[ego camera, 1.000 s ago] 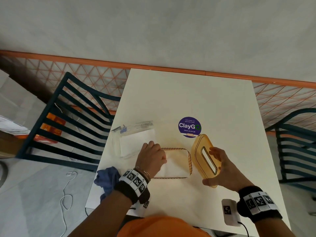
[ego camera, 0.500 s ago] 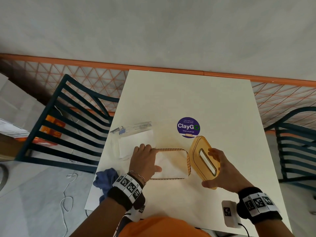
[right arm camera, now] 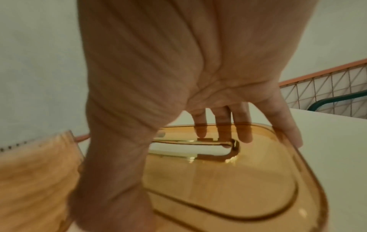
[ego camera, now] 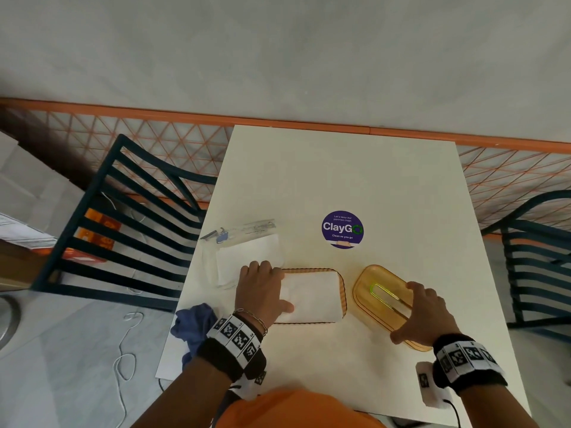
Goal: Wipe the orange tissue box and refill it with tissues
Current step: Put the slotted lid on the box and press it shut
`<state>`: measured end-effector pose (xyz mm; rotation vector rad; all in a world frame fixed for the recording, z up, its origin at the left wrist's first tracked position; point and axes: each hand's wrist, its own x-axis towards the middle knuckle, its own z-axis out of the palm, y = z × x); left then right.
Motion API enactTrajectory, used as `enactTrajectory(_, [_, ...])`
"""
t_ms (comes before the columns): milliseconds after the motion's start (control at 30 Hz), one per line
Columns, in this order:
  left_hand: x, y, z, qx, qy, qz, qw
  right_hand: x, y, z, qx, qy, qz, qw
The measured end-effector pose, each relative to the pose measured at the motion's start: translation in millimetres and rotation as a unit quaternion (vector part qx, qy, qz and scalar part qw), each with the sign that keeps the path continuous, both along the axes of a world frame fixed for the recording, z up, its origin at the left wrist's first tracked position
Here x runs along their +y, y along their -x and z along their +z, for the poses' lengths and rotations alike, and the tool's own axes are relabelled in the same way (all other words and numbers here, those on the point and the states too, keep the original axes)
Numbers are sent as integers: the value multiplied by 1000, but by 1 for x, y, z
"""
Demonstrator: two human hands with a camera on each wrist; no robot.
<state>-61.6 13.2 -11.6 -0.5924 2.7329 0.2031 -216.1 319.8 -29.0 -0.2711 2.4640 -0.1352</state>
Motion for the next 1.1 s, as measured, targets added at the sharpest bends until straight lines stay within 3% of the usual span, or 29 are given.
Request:
enactTrajectory(200, [9, -14, -1, 21, -17, 25, 999, -9, -6, -16, 37, -68, 6, 997])
enactTrajectory(533, [11, -23, -8, 75, -85, 27, 993, -24, -8, -8, 9, -74, 17, 997])
enactTrajectory(600, [10, -21, -9, 83, -95, 19, 992, -32, -9, 2, 49, -24, 6, 998])
enactTrajectory(700, [7, -20, -11, 81, -95, 15, 992, -58, -17, 25, 147, 166, 4, 975])
enactTrajectory(767, [7, -20, -13, 82, -94, 11, 992, -82, -28, 39, 134, 225, 47, 964])
enactTrajectory(833, [7, -18, -12, 83, -95, 5, 992, -104, -38, 43, 109, 222, 124, 961])
enactTrajectory(1100, [5, -16, -13, 84, -71, -18, 994, -133, -48, 27, 151, 63, 307, 937])
